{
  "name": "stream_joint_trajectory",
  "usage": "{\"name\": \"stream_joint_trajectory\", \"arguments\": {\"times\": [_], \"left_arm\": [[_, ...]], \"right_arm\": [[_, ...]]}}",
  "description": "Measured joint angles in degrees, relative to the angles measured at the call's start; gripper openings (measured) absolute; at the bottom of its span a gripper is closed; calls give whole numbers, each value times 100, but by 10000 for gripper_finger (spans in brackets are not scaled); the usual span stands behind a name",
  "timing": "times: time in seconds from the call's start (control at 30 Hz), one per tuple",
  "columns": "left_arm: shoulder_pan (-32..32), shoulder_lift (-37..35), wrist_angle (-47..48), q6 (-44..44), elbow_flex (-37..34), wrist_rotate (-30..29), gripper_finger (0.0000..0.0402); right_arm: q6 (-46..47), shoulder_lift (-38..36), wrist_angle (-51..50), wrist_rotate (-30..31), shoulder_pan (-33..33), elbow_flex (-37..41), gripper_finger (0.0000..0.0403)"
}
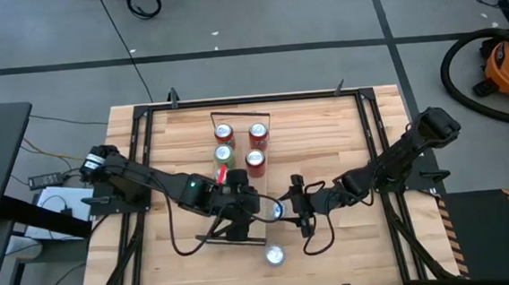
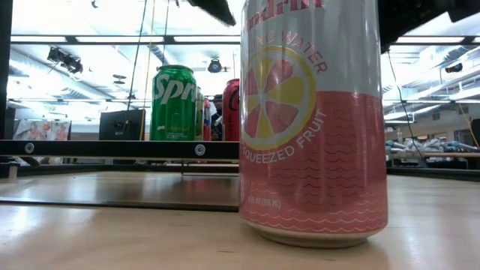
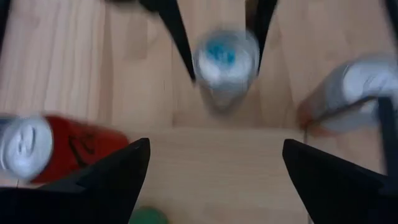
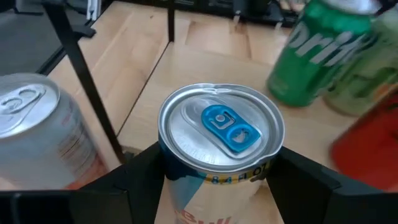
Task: Place canned beverage on shelf
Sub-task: Put the blue soda can on the shelf
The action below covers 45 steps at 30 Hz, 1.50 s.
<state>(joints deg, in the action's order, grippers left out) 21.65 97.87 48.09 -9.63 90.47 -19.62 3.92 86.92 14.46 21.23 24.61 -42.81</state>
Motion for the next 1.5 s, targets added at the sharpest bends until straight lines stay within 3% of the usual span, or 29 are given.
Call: {"name": "stream_joint_trajectory", "arguments": {"times": [0.2,0.63,0.8,1.03,1.2,1.5], "left_arm": [[20,-19,142,57,-12,-26,377],[103,-326,-51,424,-11,-223,352],[105,-304,-642,578,-498,-232,352],[131,-464,-567,742,-570,-478,352],[27,-606,-511,765,-589,-494,352],[-27,-1010,-818,431,-1570,-626,352]], "right_arm": [[-123,-317,-144,-105,-291,-15,259],[-739,-173,878,-837,-1019,-26,259],[-930,-166,1254,-1031,-1291,-26,260],[-970,-163,1410,-1397,-1503,-24,261],[-896,266,1706,-1510,-1607,-26,261],[-1006,393,1798,-1488,-1812,-20,261]]}}
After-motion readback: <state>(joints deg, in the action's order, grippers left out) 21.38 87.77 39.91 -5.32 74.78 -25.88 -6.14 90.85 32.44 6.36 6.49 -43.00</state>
